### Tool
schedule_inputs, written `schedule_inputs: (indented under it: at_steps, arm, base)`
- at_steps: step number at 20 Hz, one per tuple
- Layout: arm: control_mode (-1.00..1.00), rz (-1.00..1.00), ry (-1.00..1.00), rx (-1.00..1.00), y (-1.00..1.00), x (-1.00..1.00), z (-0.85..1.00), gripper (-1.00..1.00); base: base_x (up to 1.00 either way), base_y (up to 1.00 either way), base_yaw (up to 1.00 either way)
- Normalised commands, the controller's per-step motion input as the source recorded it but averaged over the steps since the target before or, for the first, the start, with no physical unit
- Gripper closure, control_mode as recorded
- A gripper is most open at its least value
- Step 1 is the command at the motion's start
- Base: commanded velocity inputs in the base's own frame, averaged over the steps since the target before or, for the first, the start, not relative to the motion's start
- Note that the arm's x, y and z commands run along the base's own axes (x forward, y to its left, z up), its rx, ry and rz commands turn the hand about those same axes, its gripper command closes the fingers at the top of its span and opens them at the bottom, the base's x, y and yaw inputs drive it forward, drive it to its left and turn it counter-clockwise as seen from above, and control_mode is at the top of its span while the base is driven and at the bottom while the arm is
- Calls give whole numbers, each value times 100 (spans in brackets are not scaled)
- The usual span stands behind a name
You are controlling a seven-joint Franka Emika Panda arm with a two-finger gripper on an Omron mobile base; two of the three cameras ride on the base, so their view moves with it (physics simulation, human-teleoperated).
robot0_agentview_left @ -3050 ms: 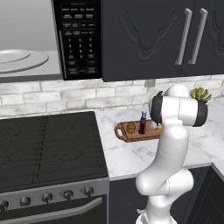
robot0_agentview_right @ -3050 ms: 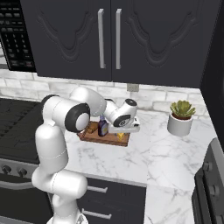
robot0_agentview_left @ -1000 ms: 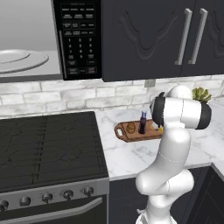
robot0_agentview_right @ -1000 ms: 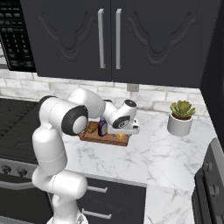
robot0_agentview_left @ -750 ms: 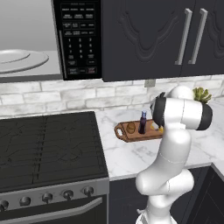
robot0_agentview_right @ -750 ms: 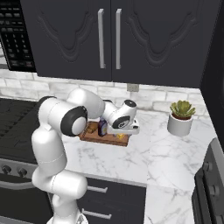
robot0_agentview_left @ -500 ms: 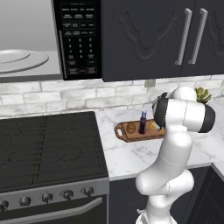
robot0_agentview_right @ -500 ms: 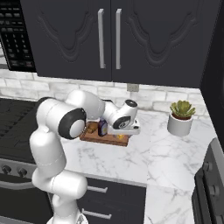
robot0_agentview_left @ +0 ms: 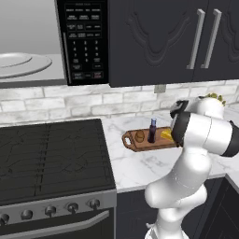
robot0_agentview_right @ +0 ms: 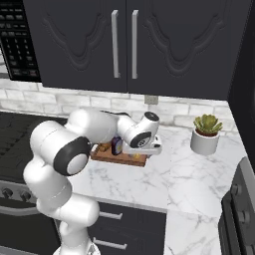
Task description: Retrieve the reheated potato from the microwave, then place the potato, cheese, and condiment on the cutting board.
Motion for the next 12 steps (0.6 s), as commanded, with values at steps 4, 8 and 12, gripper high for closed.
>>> schedule_inputs:
  at_steps: [4,8,12]
  arm:
    - [-100,-2,0,0,0,-61,25,-100]
    - [-100,-6,-1,-4,8,-61,25,-100]
    - [-100,-11,-2,-5,18,-64,25,-100]
  base:
    - [0,0,0]
    - [0,0,0]
    - [0,0,0]
